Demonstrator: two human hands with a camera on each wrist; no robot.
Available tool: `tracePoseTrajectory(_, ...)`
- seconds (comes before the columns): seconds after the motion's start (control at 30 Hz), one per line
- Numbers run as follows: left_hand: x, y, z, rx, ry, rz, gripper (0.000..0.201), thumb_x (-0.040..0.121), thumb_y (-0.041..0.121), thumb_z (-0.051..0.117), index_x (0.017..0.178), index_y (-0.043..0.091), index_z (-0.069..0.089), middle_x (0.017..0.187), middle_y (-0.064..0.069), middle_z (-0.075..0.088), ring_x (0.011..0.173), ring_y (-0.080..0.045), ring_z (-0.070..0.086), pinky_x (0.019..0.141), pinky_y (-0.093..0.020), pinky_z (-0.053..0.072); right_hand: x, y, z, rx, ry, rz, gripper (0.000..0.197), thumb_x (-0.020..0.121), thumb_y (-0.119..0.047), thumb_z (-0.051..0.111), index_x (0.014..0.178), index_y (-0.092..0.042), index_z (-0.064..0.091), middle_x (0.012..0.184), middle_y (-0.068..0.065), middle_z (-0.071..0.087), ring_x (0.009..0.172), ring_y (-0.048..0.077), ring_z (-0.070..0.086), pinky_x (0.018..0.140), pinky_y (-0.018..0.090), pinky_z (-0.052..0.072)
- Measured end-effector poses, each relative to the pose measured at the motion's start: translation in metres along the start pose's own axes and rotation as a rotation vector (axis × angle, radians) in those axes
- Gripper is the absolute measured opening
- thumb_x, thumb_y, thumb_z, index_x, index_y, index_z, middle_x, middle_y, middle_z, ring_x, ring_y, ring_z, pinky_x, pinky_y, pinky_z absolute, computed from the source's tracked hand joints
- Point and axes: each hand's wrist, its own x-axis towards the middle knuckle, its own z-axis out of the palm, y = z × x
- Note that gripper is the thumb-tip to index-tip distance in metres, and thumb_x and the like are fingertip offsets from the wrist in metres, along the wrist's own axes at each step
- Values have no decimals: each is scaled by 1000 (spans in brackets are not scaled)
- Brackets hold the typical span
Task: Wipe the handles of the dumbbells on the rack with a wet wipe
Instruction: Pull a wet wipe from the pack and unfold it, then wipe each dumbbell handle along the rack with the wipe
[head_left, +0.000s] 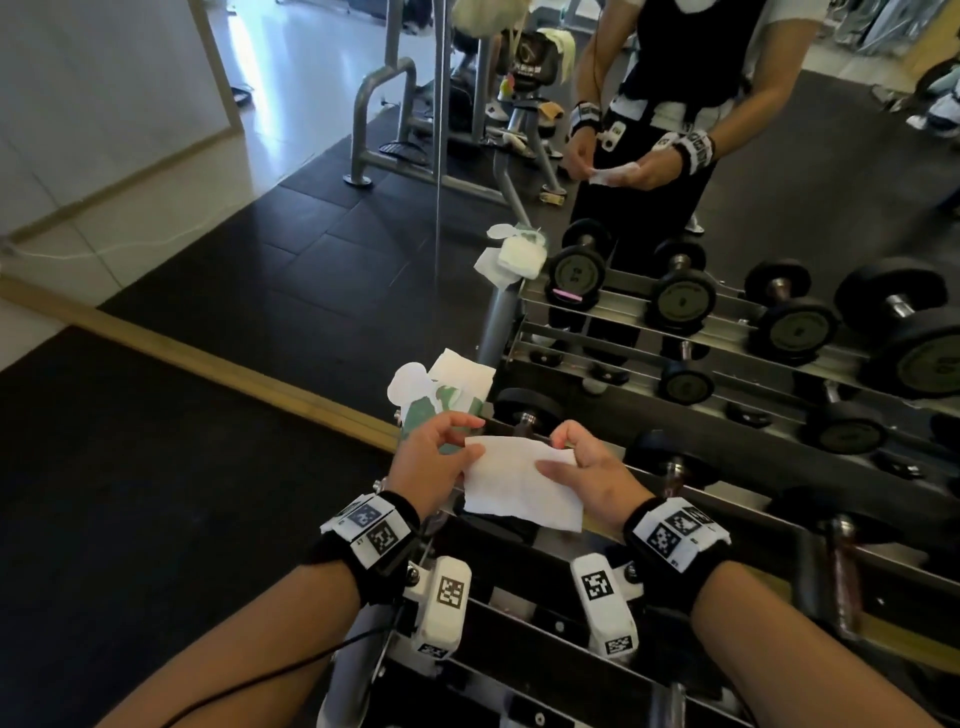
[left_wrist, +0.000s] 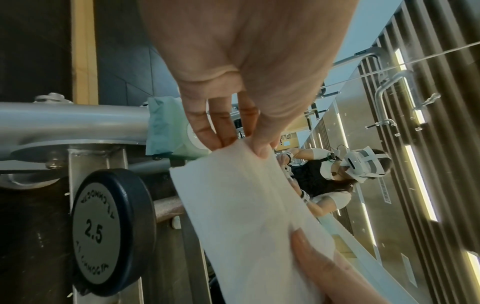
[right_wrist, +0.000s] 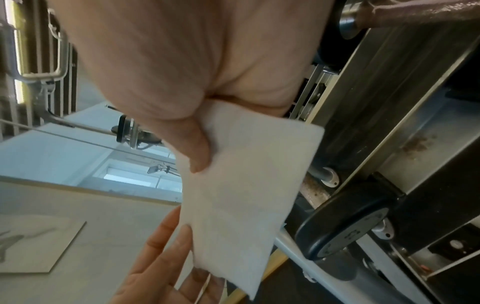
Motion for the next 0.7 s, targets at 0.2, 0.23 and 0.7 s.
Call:
tracePoseTrajectory(0.2,0,-20,20,-56,124,-121,26,88,12,72,98,36,68,93,4,64,78,-4,65,63,-18,54,18,11,-16,-63,-230,28,46,100,-7,50,134,-38,50,127,-13,56,108,3,61,87,19,52)
tracePoseTrajectory(0.23,0,-22,26,-68,156,-138,25,88,11,71,101,33,67,93,4,64,81,-5,65,63,-17,54,22,14,-18,-46,-269,38,44,101,-6,48,132,-37,52,125,-13,59,104,-3,62,83,15,51)
tracePoseTrajectory(0.7,-13,-57,66,140,306,-258,39,83,20,78,120,25,65,119,6,66,113,-10,60,100,-24,44,82,20,-67,-258,-180,-163,47,100,3,37,135,-21,57,128,-8,54,105,-15,51,84,-7,31)
